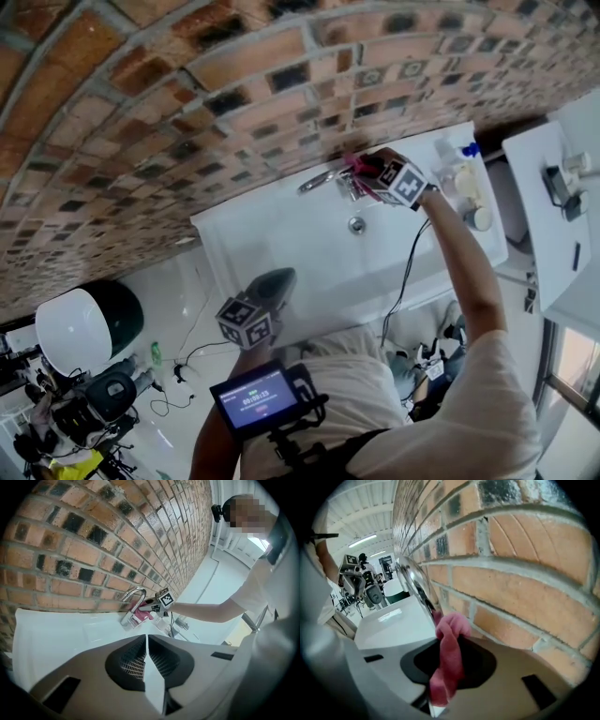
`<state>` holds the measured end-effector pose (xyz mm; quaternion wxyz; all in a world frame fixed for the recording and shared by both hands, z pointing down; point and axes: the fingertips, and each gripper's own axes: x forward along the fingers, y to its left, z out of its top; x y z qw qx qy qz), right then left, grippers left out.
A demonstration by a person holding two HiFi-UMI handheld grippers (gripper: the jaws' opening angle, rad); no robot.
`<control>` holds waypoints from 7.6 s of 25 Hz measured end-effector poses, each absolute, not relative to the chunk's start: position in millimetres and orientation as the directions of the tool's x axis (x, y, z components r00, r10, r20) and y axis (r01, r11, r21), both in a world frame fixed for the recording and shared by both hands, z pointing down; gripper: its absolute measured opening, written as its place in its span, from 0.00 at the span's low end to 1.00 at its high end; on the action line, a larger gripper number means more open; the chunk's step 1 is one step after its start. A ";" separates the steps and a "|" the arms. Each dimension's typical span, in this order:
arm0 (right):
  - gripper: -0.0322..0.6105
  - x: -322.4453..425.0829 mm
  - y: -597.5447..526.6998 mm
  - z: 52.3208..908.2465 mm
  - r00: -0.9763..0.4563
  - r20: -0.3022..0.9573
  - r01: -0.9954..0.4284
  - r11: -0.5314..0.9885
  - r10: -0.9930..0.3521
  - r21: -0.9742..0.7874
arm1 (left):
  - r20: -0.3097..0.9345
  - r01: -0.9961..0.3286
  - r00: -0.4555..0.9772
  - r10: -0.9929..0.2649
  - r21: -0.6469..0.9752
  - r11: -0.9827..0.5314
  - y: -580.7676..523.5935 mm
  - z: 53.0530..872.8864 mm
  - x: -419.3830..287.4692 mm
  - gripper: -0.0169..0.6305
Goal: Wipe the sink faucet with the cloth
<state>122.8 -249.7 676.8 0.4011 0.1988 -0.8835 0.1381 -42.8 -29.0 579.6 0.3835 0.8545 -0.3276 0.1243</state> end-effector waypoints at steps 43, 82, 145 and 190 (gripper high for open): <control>0.19 -41.8 -192.9 552.2 -0.589 0.568 -0.568 0.794 -0.575 0.216 | 0.455 -0.685 0.723 -0.519 0.566 -0.458 -12.7 569.2 -67.9 0.02; 0.19 78.7 -234.6 782.5 -0.119 0.773 -0.773 -0.431 -0.623 -0.466 | 0.464 -0.695 0.709 -0.531 0.586 -0.416 1.3 576.7 -105.5 0.02; 0.19 13.2 -200.4 599.1 -0.515 0.311 -0.818 0.567 -0.798 0.099 | 0.456 -0.680 0.726 -0.515 0.586 -0.440 10.0 570.8 -66.8 0.02; 0.19 67.4 -195.3 757.5 0.031 0.848 -0.164 0.835 -0.528 0.526 | 0.435 -0.661 0.743 -0.508 0.594 -0.458 0.9 565.2 -38.6 0.02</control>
